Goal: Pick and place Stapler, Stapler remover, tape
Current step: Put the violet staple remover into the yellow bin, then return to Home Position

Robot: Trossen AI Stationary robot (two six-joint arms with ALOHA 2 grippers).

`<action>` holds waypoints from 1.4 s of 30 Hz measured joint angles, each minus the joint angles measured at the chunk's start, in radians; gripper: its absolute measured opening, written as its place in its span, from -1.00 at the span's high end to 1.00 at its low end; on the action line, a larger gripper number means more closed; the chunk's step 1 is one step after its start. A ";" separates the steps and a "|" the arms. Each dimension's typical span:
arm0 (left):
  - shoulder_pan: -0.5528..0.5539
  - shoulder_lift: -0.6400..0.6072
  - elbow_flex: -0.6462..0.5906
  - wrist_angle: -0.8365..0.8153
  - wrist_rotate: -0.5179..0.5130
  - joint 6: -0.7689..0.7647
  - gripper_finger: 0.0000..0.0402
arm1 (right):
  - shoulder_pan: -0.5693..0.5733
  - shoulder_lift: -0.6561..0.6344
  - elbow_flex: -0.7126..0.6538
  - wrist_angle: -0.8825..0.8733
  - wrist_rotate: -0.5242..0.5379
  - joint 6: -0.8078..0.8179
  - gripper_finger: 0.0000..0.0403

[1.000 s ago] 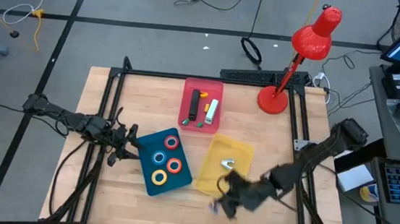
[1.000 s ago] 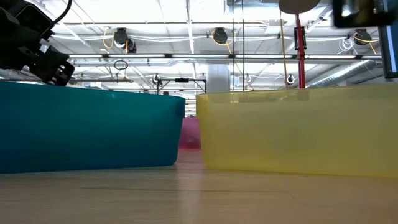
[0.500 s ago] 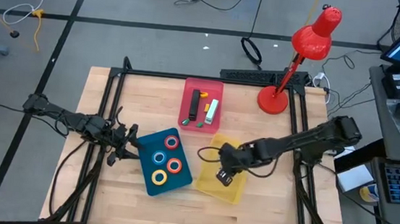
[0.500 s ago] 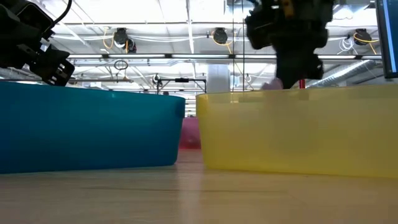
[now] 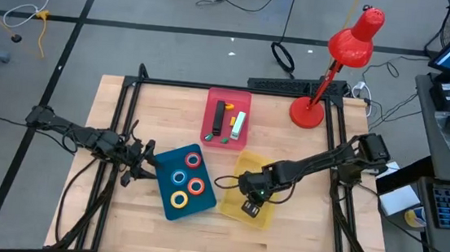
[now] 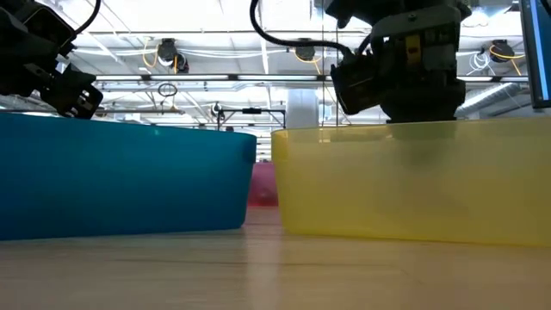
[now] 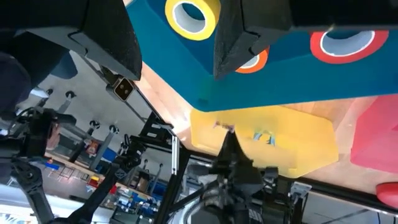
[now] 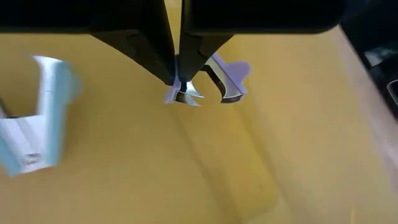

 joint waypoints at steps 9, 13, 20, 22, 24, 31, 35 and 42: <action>0.000 0.000 0.000 0.003 0.000 -0.007 0.01 | -0.018 -0.001 -0.001 -0.005 -0.005 0.002 0.73; 0.000 0.000 0.000 0.003 0.000 -0.007 0.01 | -0.030 -0.029 -0.001 0.000 -0.054 0.046 0.68; 0.000 0.000 0.000 0.003 0.000 -0.063 0.01 | 0.030 -0.197 -0.001 0.030 0.037 0.052 0.76; 0.000 0.000 0.000 0.003 0.001 -0.079 0.01 | 0.067 -0.259 -0.001 0.022 0.090 0.028 0.80; 0.000 0.000 0.000 0.003 0.001 -0.082 0.01 | 0.103 -0.324 -0.001 0.021 0.133 -0.008 0.83; 0.000 0.000 0.000 0.008 0.001 -0.047 0.01 | 0.219 -0.508 -0.001 0.014 0.192 -0.127 0.86; 0.000 0.000 0.000 0.034 0.000 -0.011 0.01 | 0.262 -0.583 -0.028 0.019 0.200 -0.183 0.84; 0.000 0.000 0.000 0.074 0.001 0.053 0.01 | 0.314 -0.760 -0.238 0.149 0.320 -0.185 0.86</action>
